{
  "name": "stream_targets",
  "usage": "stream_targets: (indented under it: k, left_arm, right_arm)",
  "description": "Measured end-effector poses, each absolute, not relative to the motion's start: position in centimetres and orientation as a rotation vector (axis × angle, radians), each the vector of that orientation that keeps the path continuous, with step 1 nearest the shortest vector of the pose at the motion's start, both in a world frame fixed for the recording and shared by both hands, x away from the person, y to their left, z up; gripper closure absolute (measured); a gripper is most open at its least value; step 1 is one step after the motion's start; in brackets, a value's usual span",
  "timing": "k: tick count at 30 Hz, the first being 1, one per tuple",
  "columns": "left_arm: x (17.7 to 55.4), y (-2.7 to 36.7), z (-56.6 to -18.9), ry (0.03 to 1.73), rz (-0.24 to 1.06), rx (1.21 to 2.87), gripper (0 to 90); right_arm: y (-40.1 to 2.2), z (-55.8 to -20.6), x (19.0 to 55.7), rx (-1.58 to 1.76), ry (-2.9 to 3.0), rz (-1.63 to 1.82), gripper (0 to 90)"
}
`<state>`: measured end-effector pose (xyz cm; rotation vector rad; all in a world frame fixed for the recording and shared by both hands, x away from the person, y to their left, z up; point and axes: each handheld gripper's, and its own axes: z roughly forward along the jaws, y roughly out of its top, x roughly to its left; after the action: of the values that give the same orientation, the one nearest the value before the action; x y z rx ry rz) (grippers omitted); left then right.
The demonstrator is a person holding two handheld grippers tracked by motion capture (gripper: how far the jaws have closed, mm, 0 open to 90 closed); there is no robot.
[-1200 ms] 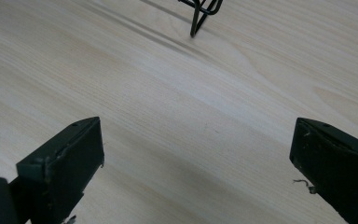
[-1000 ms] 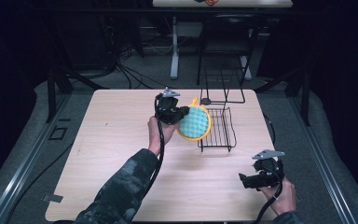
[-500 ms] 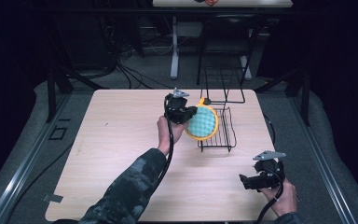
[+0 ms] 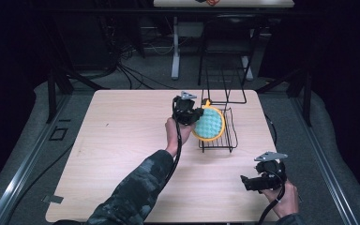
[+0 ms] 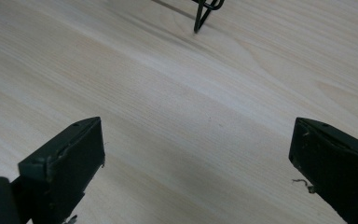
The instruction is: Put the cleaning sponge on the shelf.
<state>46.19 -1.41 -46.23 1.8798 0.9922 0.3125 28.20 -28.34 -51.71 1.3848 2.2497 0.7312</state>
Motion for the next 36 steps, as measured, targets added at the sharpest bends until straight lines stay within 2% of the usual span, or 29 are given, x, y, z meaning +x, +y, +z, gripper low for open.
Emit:
stream_targets:
  k: [19, 36]
  left_arm:
    - [47.1, -3.2, -48.8, 1.033, 0.31, 1.849, 87.4]
    - [47.7, -4.9, -50.6, 1.038, 0.292, 1.888, 87.4]
  right_arm:
    - [-28.3, -51.7, 28.1, 1.379, 2.25, 0.732, 2.8]
    - [-28.3, -51.7, 28.0, 1.38, 2.255, 0.733, 2.8]
